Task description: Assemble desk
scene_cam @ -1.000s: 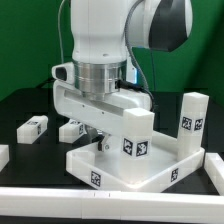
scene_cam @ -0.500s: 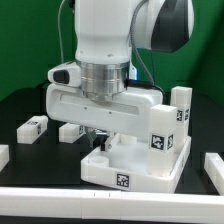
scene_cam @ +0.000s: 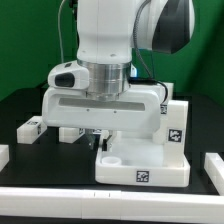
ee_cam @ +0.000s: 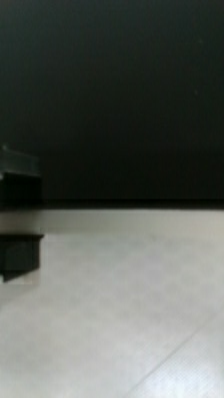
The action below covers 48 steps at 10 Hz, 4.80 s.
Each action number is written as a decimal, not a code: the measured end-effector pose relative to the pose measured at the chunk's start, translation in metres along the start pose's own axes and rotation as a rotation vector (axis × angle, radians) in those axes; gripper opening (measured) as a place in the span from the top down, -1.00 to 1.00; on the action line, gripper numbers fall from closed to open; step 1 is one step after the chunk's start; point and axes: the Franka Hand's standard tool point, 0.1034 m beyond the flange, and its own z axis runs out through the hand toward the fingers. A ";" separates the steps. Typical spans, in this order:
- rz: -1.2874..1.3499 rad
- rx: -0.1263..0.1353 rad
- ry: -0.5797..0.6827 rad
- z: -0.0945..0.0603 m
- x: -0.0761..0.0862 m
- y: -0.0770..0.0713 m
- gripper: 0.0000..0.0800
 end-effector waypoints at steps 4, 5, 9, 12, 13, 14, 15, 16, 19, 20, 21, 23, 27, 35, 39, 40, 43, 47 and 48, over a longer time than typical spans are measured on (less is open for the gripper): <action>-0.246 -0.035 0.008 -0.001 0.008 -0.008 0.84; -0.288 -0.039 0.010 -0.001 0.010 -0.009 0.84; -0.530 -0.059 0.009 -0.002 0.011 -0.007 0.84; -0.746 -0.084 -0.002 -0.003 0.018 -0.019 0.84; -0.825 -0.096 -0.004 -0.003 0.022 -0.025 0.84; -0.907 -0.106 -0.008 -0.004 0.025 -0.030 0.84; -0.979 -0.112 -0.012 -0.005 0.027 -0.033 0.84; -1.039 -0.117 -0.016 -0.005 0.028 -0.034 0.84; -1.167 -0.131 -0.036 -0.005 0.027 -0.028 0.84; -1.244 -0.140 -0.045 -0.005 0.028 -0.029 0.84; -1.316 -0.151 -0.051 -0.007 0.031 -0.037 0.84; -1.376 -0.164 -0.050 -0.010 0.040 -0.053 0.84; -1.429 -0.156 -0.065 -0.013 0.060 -0.067 0.84; -1.471 -0.181 -0.072 -0.014 0.093 -0.073 0.84; -1.483 -0.191 -0.069 -0.016 0.113 -0.083 0.84; -1.483 -0.193 -0.066 -0.017 0.118 -0.087 0.84; -1.473 -0.195 -0.073 -0.024 0.131 -0.091 0.85; -1.451 -0.205 -0.068 -0.028 0.134 -0.093 0.66; -1.445 -0.219 -0.066 -0.033 0.135 -0.094 0.31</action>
Offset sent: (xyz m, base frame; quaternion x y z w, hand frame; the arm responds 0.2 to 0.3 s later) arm 0.0196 0.0195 -0.0062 -0.0155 0.0243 -0.2133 0.9766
